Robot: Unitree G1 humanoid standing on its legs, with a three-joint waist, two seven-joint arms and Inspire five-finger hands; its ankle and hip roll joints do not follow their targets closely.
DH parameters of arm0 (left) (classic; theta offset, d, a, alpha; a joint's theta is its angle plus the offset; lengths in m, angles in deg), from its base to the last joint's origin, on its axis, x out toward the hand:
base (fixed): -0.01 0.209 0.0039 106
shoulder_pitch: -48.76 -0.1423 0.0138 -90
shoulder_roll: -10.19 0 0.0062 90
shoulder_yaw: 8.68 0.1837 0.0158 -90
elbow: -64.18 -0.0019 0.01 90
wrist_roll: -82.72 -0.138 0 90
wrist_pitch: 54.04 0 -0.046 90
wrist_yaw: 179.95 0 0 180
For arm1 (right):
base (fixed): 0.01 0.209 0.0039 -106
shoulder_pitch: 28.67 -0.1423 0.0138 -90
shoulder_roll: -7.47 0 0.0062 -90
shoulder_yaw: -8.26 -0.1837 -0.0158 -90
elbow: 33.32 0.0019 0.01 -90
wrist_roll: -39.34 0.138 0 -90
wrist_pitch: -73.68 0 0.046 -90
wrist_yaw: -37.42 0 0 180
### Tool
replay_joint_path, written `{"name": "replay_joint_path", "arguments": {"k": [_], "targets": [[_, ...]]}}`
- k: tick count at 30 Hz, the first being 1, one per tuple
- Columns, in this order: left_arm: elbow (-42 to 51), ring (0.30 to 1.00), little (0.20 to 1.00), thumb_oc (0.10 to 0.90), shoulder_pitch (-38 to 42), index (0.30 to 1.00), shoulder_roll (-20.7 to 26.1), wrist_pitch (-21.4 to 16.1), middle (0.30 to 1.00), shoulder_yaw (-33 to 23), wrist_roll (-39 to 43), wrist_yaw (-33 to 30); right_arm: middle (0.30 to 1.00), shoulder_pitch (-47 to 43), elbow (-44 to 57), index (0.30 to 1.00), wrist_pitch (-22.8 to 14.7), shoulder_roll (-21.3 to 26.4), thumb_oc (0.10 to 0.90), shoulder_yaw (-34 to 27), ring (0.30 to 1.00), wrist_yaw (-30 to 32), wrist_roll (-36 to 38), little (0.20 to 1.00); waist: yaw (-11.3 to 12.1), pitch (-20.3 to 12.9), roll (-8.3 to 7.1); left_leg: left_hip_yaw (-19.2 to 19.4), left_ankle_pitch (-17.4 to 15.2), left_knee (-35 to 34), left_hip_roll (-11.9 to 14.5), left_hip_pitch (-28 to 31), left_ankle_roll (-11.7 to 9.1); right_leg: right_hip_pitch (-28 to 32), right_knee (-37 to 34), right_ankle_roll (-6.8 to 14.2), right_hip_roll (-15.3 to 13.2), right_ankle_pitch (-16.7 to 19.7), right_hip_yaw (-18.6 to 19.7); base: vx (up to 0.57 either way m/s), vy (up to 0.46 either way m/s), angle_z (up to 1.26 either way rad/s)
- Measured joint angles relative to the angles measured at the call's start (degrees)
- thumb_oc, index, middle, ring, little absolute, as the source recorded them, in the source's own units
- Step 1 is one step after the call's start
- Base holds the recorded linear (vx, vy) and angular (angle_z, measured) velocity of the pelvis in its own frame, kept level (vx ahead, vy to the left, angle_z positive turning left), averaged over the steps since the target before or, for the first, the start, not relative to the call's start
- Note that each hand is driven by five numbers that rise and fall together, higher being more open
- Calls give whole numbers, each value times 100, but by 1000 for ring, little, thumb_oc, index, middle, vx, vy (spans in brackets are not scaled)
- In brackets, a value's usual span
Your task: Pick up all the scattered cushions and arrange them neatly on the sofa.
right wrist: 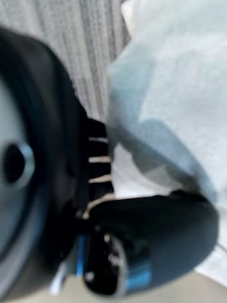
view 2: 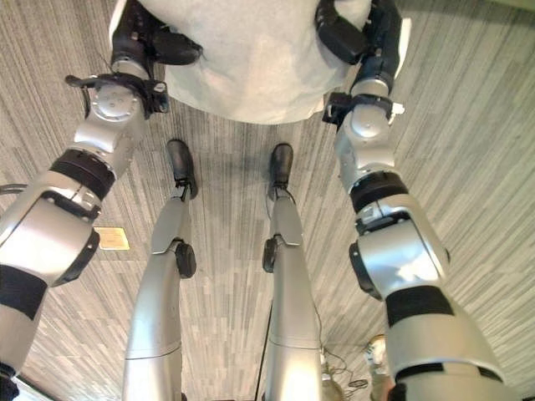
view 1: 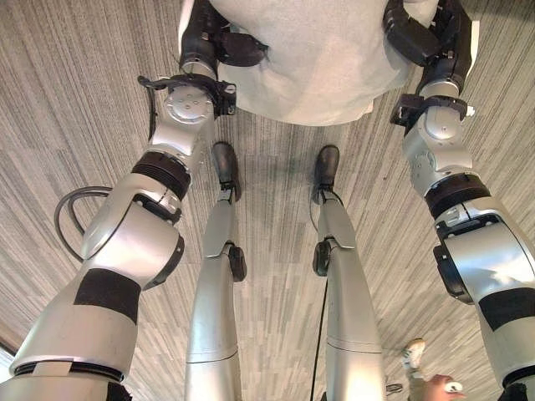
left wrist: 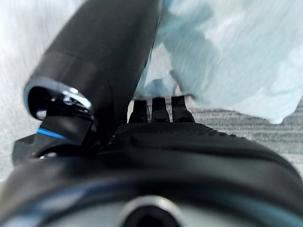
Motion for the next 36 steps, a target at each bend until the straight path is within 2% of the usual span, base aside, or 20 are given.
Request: {"name": "replay_joint_path", "arguments": {"k": [6,9,10,11,13,14,15,17,19,21,22,23,24,25,26,27,28,30,34,36], "targets": [[-66,300,300,400,-106,300,9,136,300,-7,-475,-540,300,271,553,300,68,-151,400,168,300,200,-48,300,-139,1,-1,24,-40,68,15,111,34,174,-74,22,17,30,30,5,-9,-3],[258,300,300,400,-543,300,20,149,300,-142,-535,-832,300,845,1155,300,42,-295,400,51,300,360,-74,300,-254,41,-44,59,-40,-29,10,472,34,549,-212,39,11,71,41,-29,-16,-1],[744,300,300,400,-905,300,85,205,300,-334,-567,-986,300,1333,1484,300,89,-420,400,-73,300,409,-106,300,-296,251,-175,115,-34,-176,5,1004,35,1012,-251,35,-8,75,43,-70,-28,1],[1307,300,300,400,-1383,300,110,199,300,-550,-640,-1100,300,1743,1766,300,83,-520,400,-230,300,448,-180,300,-306,416,-232,119,-17,-333,-12,1464,25,1433,-344,33,-28,75,19,-65,-4,5],[2002,300,300,400,-2241,300,39,72,300,-680,-804,-1243,300,2546,1949,300,42,-645,400,-302,300,462,-330,300,-306,396,-232,107,6,-585,-41,2085,10,2037,-541,36,-50,71,-65,-35,22,6],[2385,300,300,400,-2863,300,-76,-63,300,-746,-915,-1299,300,3226,2117,300,34,-679,400,-368,300,456,-403,300,-293,97,-228,106,4,-740,-69,2342,5,2277,-653,40,-75,51,-126,-11,12,6],[2791,300,300,400,-3281,300,-127,-119,300,-827,-1060,-1310,300,3690,2376,300,9,-756,400,-477,300,454,-490,300,-297,69,-231,85,13,-869,-100,2642,5,2576,-781,46,-87,48,-135,-20,5,6],[2993,300,300,400,-3544,300,-278,-201,300,-900,-1116,-1305,300,4087,2526,300,-23,-799,400,-552,300,446,-502,300,-310,-7,-217,66,13,-956,-125,2928,7,2907,-917,66,-101,61,-194,0,5,7],[3283,300,300,400,-4021,300,-483,-193,300,-1024,-1098,-1274,300,4668,2785,300,40,-954,400,-689,300,433,-500,300,-310,207,-272,31,49,-1248,-159,3915,36,3947,-1240,68,-126,98,-319,67,62,11],[3657,300,300,400,-4660,300,-469,-222,300,-1079,-1038,-1161,300,5210,3131,300,32,-994,400,-731,300,333,-504,300,-296,119,-285,16,54,-1521,-185,4634,29,4698,-1570,73,-140,153,-434,192,196,3],[3854,300,300,400,-4914,300,-349,-210,300,-1148,-958,-1043,300,5317,3354,300,181,-985,400,-806,300,273,-521,300,-285,397,-339,62,24,-1589,-203,5359,53,5400,-1602,72,-179,155,-475,281,197,-6],[3858,300,300,400,-5076,300,-321,-200,300,-1154,-926,-1004,300,5384,3389,300,265,-1009,400,-849,300,223,-578,300,-272,484,-363,117,-4,-1672,-207,5795,54,5784,-1611,76,-189,152,-519,199,131,-17],[3880,300,300,400,-5644,300,-408,-200,300,-1116,-891,-947,300,5851,3505,300,289,-1010,400,-848,300,146,-792,300,-253,-53,-290,168,-36,-1945,-219,6219,47,6094,-1732,119,-204,127,-675,87,69,-19],[3931,300,300,400,-5877,300,-467,-223,300,-1114,-892,-903,300,6107,3648,300,261,-957,400,-851,300,111,-914,300,-203,-383,-207,180,-69,-2017,-229,6316,47,6151,-1750,127,-211,118,-748,239,205,-15],[4010,300,300,400,-6036,300,-520,-346,300,-1112,-893,-855,300,6321,3674,300,42,-943,400,-881,300,65,-1093,300,-124,-863,-247,181,-198,-2018,-316,6321,43,6150,-1833,160,-290,-72,-813,236,205,0],[4069,300,300,400,-5991,300,-432,-380,300,-1130,-887,-845,300,6255,3736,300,77,-903,400,-943,300,67,-1138,300,-128,-930,-252,235,-279,-1872,-429,6287,159,6177,-1756,250,-374,-71,-857,324,231,14],[4112,300,300,400,-5919,300,-432,-373,300,-1131,-894,-839,300,6130,3864,300,297,-928,400,-1068,300,69,-1261,300,-182,-827,-174,339,-465,-1611,-342,6379,386,6170,-1325,241,-405,-99,-928,202,28,-1],[4107,300,300,400,-6037,300,-439,-358,300,-1193,-894,-843,300,6106,3866,300,436,-988,400,-1117,300,81,-1459,300,-141,-820,-132,506,-504,-1916,-318,7050,360,6274,-918,234,-493,-102,-1081,355,-29,-37],[4160,300,300,400,-6017,300,-444,-347,300,-1327,-960,-842,300,6028,3917,300,451,-1039,400,-1189,300,80,-1591,300,-152,-886,-112,613,-505,-2298,-258,7435,365,6206,-1638,340,-332,-118,-1425,494,-124,-29],[4067,300,300,400,-6017,300,-460,-241,300,-1361,-982,-843,300,6088,4033,300,620,-1081,400,-1169,300,114,-1630,300,-316,-910,-154,544,-489,-2328,-213,7549,305,6229,-2211,272,-192,-37,-1559,535,-235,19]]}}
